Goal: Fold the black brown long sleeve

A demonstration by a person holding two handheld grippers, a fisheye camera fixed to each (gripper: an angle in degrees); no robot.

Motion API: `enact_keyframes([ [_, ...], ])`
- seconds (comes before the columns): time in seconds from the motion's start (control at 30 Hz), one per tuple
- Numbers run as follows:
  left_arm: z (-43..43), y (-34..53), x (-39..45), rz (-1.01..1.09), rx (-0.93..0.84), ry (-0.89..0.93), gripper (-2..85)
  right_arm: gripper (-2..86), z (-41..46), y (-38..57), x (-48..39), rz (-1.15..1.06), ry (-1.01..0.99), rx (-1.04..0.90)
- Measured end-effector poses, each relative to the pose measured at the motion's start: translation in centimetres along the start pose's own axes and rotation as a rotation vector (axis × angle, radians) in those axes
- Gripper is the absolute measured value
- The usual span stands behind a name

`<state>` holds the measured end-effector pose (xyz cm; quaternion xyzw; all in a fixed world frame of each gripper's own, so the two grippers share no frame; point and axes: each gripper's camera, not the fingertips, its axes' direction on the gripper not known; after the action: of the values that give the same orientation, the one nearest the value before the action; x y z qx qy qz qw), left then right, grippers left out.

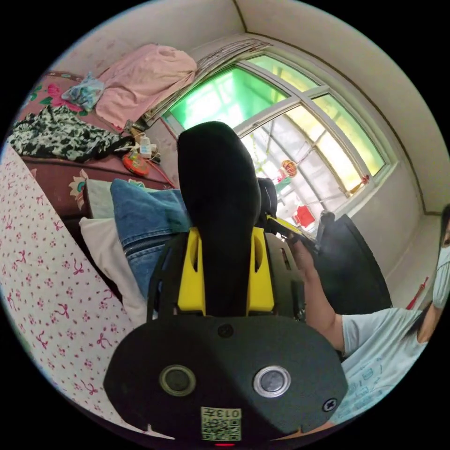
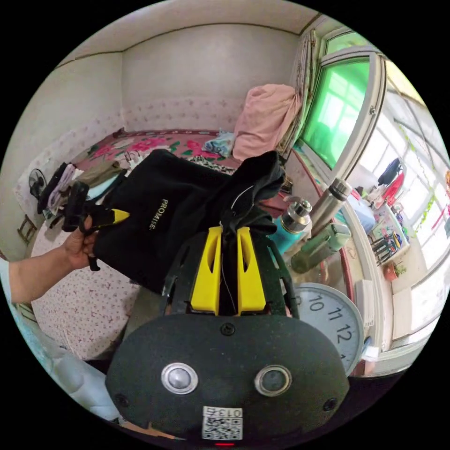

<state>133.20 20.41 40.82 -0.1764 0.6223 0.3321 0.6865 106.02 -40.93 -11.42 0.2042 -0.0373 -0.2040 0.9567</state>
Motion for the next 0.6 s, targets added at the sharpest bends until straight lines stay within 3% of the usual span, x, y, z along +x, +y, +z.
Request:
enact_keyframes([
  [0.07,2.5,-0.2,-1.7,-0.054,-0.037,-0.124,15.1,6.0,5.9,-0.8,0.9,0.03,0.025,-0.128],
  [0.17,3.4,-0.5,-3.6,-0.136,0.003,-0.033,15.2,8.1,8.8,-0.7,0.6,0.039,0.118,-0.149],
  [0.33,1.8,-1.9,2.0,0.119,0.018,-0.281,9.7,4.4,2.6,0.2,-1.9,-0.014,0.228,0.056],
  [0.43,3.5,-4.3,7.3,0.324,0.071,-0.459,7.8,1.2,1.1,0.4,-5.8,-0.167,0.126,0.148],
  [0.5,6.2,-5.9,9.6,0.421,0.039,-0.539,6.9,0.5,2.7,0.3,-8.1,-0.252,0.15,0.107],
  [0.57,9.7,-7.3,10.6,0.47,-0.06,-0.666,5.5,0.1,7.8,0.7,-9.3,-0.321,0.242,-0.097],
  [0.6,12.0,-7.7,10.3,0.496,-0.139,-0.722,4.4,0.1,8.7,1.1,-9.3,-0.325,0.239,-0.101],
])
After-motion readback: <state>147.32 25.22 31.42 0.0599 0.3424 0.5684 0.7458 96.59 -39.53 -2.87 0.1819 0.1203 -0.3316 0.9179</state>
